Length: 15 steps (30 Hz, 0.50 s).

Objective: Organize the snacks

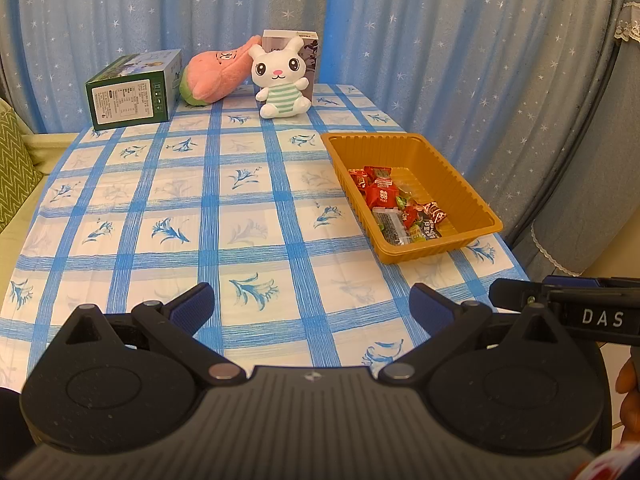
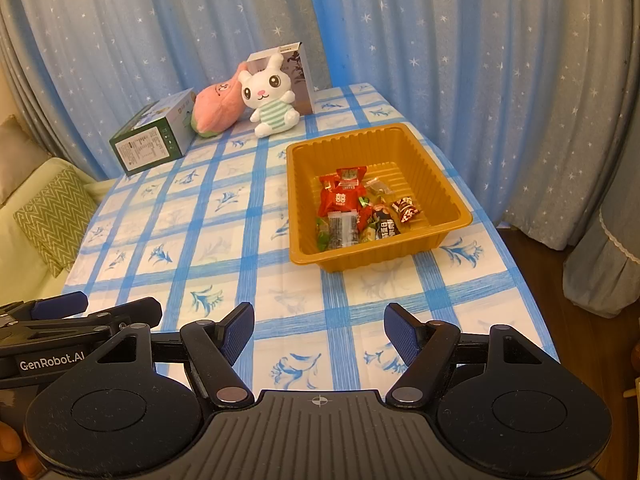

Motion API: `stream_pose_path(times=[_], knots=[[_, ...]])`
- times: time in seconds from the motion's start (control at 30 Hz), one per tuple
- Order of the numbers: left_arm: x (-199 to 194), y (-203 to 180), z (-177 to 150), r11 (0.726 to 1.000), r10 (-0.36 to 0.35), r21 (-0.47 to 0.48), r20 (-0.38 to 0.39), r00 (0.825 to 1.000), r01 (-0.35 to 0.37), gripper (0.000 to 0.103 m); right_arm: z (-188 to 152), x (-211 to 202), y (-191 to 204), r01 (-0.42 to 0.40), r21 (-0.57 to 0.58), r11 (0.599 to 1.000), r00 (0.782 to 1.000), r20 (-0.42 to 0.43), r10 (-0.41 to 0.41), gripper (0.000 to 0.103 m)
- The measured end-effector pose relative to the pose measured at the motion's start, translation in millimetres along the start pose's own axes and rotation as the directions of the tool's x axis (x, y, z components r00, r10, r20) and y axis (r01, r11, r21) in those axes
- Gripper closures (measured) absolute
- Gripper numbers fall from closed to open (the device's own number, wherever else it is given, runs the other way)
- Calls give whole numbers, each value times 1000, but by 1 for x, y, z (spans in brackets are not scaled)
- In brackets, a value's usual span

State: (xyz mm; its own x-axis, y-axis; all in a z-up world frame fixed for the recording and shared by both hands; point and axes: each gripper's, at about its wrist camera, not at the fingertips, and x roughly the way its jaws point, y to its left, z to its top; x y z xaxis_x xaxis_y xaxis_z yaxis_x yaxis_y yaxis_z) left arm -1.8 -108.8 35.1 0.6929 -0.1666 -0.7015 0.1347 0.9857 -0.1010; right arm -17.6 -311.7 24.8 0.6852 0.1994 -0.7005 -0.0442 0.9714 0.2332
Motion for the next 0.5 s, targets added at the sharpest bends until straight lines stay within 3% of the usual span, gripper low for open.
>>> stream_pose_path(times=[0.5], knots=[[2, -2, -4, 1000, -3, -3, 9, 1000, 3, 0, 0, 0, -1, -1, 0, 1000, 1000, 0, 1, 31]])
